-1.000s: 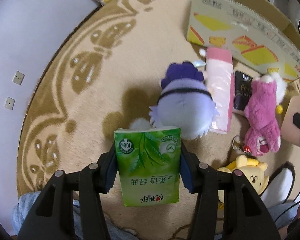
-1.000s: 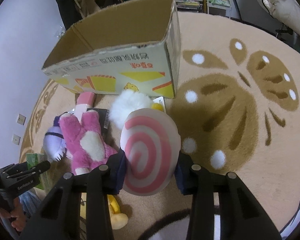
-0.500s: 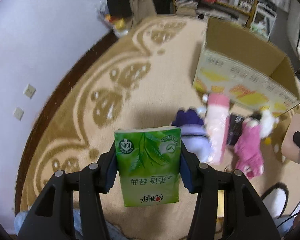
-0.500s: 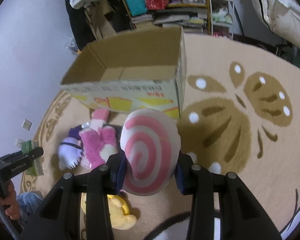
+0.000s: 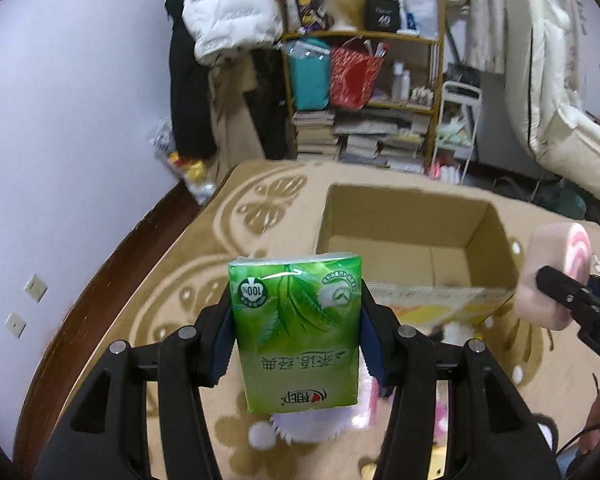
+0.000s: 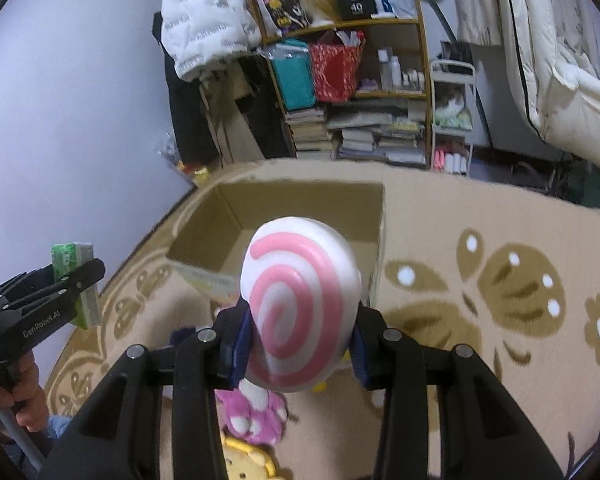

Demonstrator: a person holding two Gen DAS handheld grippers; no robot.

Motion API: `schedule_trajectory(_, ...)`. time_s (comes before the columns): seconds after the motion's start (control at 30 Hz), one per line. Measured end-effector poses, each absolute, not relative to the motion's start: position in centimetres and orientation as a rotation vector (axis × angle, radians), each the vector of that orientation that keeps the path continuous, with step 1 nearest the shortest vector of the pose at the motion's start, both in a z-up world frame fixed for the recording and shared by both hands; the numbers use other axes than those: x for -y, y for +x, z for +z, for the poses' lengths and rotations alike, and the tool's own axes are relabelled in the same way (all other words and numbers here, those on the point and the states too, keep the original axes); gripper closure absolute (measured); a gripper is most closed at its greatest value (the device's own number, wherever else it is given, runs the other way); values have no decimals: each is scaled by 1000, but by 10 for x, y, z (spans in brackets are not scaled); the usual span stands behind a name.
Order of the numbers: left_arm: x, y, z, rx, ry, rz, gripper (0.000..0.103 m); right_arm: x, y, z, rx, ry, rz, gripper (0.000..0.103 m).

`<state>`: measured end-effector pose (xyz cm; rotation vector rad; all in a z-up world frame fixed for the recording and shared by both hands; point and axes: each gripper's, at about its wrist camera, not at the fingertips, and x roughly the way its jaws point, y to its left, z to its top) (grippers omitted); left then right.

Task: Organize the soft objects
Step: 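Lift green tissue pack with left tool while right tool carries swirl cushion over box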

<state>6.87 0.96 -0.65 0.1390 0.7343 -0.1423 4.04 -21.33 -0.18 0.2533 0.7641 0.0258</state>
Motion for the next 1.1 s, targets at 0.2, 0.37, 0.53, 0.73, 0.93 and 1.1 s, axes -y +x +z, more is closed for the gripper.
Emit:
schedule_trajectory(0.2, 4, 81, -4, -695, 170, -164, 51, 206, 54, 5, -716, 201, 39, 60)
schedule_trajectory(0.37, 6, 96, -4, -697, 118, -161, 51, 208, 62, 1, -721, 235, 47, 60)
schedule_trajectory(0.53, 20, 114, 1, -676, 97, -165, 51, 213, 67, -5, -711, 250, 41, 59)
schedule_trajectory(0.73, 41, 131, -4, -673, 123, -176, 51, 215, 77, -17, -711, 238, 39, 59)
schedule_trajectory(0.93, 50, 143, -20, -706, 118, -181, 51, 224, 92, -24, -717, 265, 41, 59)
schedule_trajectory(1.1, 60, 147, -36, -714, 155, -200, 51, 232, 103, -28, -723, 273, 42, 56)
